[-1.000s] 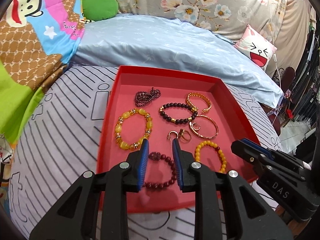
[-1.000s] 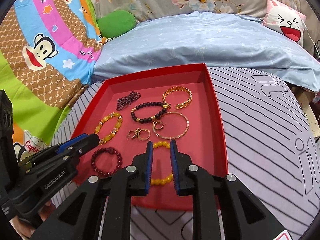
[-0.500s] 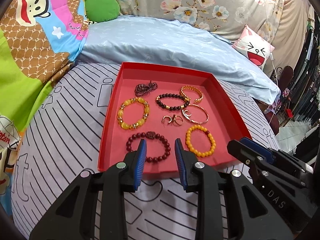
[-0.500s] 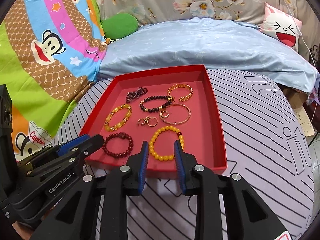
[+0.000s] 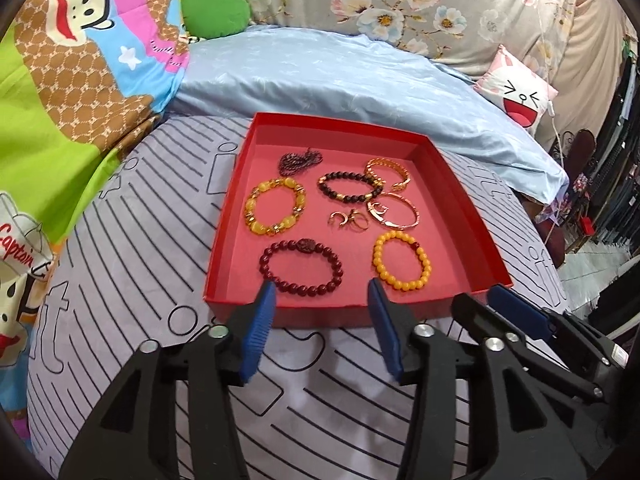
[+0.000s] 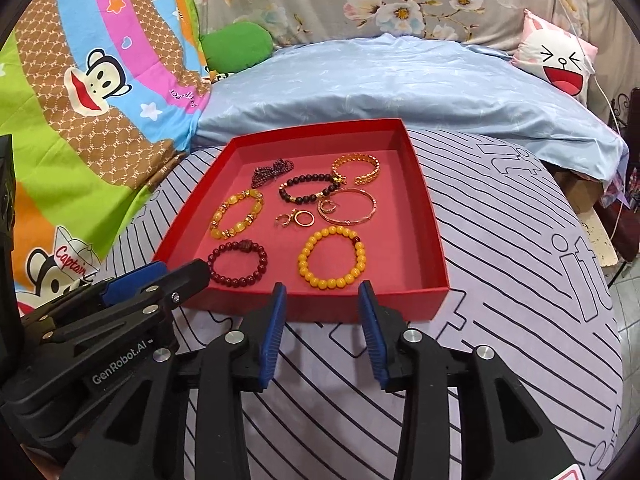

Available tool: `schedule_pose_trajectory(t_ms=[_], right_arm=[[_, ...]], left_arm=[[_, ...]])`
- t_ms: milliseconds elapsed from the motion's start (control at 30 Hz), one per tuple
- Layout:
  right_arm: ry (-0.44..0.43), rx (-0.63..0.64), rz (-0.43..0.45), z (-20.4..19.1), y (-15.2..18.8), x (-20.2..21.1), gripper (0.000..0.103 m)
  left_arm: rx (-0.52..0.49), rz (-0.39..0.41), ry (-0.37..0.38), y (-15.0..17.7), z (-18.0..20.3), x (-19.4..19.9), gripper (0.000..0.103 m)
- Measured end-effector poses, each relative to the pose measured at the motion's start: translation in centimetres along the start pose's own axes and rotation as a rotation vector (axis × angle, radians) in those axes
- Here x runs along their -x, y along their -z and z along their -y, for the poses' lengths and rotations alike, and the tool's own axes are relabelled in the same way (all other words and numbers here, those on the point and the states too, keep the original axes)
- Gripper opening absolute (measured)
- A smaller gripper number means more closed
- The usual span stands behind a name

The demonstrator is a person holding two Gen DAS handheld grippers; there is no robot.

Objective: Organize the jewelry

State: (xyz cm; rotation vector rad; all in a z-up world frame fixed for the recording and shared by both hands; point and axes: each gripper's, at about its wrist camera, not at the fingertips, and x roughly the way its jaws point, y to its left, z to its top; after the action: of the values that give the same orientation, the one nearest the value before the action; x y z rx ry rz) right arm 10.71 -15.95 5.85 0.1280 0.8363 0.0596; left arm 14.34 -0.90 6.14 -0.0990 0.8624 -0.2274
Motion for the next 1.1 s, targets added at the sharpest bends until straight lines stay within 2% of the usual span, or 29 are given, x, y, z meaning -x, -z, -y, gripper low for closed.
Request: schedule_pose_trajectory(t_ms=[233, 600, 1100], right_arm=[[0.019, -0.029, -0.006, 0.8, 0.5, 0.2, 0.057], [0.035, -0.042, 0.008, 1.1, 0.6, 1.0, 0.064], [0.065, -0.044, 0.021, 1.4, 0.6, 1.3, 0.083]], left_arm=[[0.028, -0.010, -0.043, 0.6, -0.8, 0.2, 0.068], [0.036, 0.001, -0.100, 0.7, -1.4, 0.9, 0.089], [0.025, 0.004, -0.144, 0.6, -1.5, 1.2, 0.094]])
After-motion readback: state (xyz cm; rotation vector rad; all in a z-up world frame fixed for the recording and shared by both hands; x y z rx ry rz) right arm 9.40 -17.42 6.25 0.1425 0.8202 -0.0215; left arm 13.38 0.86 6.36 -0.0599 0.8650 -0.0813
